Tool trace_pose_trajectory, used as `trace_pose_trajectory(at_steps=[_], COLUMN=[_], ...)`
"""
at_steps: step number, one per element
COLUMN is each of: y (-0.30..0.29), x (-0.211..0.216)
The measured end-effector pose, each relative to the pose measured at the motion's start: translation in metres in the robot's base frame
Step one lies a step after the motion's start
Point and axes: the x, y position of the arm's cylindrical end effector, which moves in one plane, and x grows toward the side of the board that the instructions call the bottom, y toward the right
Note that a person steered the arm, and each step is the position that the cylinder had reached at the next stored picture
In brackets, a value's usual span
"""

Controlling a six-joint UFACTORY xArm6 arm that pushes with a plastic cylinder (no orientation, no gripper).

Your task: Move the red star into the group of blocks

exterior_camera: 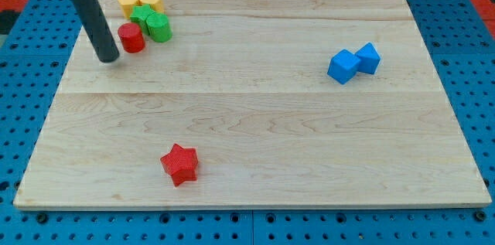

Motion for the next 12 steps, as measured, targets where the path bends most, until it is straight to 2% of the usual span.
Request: trace_pose_trajectory(at_steps=[1, 2, 3, 4, 5, 6, 7, 8, 9, 11, 12], y=[0.060, 0.105, 0.173, 0.212, 0.188, 0.134, 0.079, 0.139, 0.109, 0.065, 0.047], x=[0.057, 0.131, 0.164, 0.191, 0.232, 0.175, 0.145, 0.167, 0.221, 0.144, 0.138])
